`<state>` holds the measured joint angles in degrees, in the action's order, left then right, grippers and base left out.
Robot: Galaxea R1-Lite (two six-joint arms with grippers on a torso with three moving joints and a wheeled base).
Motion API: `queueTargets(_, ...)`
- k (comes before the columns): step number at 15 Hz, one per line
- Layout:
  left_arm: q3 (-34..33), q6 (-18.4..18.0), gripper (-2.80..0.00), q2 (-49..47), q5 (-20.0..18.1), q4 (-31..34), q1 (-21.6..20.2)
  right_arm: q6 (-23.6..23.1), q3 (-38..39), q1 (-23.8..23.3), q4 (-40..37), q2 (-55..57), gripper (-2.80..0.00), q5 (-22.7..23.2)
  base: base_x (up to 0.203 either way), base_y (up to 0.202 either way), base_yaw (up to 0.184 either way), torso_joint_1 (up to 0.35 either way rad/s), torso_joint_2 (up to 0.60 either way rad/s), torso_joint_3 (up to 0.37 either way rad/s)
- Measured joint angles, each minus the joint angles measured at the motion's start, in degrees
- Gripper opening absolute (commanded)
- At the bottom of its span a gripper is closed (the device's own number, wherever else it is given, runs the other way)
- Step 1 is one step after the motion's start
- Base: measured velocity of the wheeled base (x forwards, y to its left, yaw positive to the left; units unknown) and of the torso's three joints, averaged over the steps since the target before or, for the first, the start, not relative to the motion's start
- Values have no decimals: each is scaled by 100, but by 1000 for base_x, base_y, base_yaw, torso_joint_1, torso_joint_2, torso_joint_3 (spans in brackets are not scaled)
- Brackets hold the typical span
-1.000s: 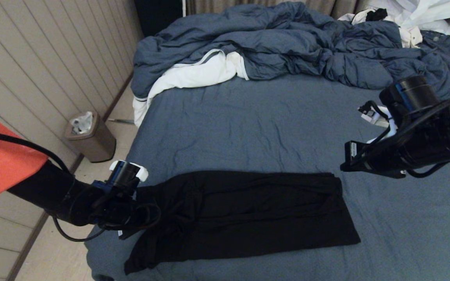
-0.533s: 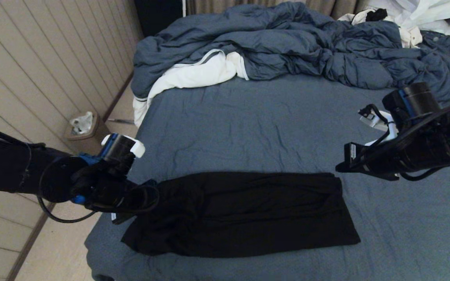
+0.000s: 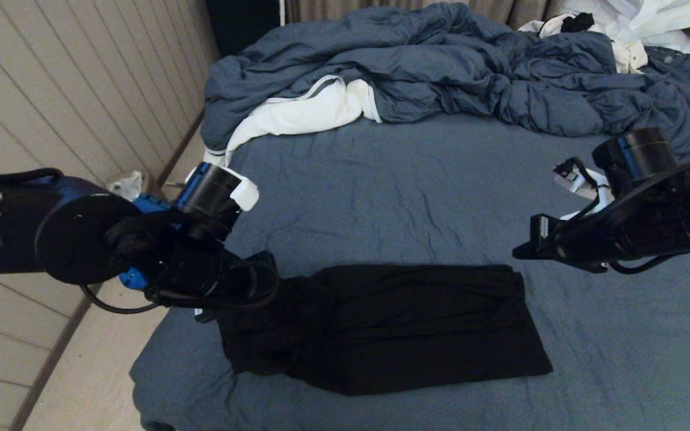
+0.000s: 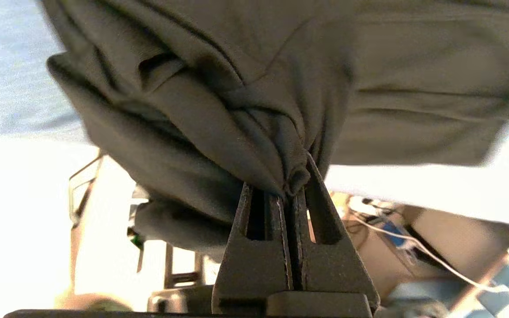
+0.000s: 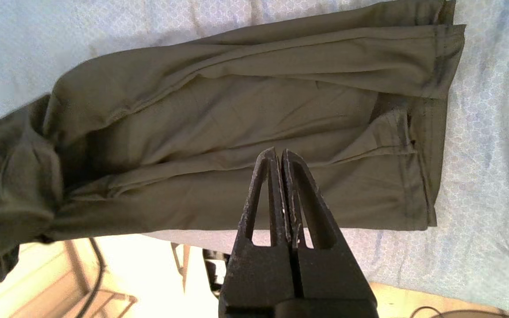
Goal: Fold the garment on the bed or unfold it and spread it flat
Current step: Fold the black T-shirt
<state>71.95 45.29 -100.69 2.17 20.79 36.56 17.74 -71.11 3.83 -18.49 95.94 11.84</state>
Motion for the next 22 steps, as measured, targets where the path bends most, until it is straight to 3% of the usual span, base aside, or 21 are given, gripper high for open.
queueTargets(3,814,55,-280,-123,46,613,307,-137,71,-350,75,65,-280,174,0,0,0,0,0,0)
queueTargets(8,2138,125,-280,-765,487,1337,934,-353,487,-966,551,119,-280,579,0,0,0,0,0,0)
queueTargets(12,3605,106,-280,-1735,851,1900,1455,-413,650,-1411,598,107,-280,1005,0,0,0,0,0,0)
queueTargets(16,3950,-138,-280,-2577,1719,1287,1944,-556,881,-1673,705,74,-280,1307,0,0,0,0,0,0)
queueTargets(19,3974,-346,-280,-2881,1928,604,2014,-576,1234,-1741,1091,-18,-280,1413,0,0,0,0,0,0)
queueTargets(22,3974,-823,-280,-3118,2150,-117,2110,-578,1606,-1732,1322,-173,-280,1457,0,0,0,0,0,0)
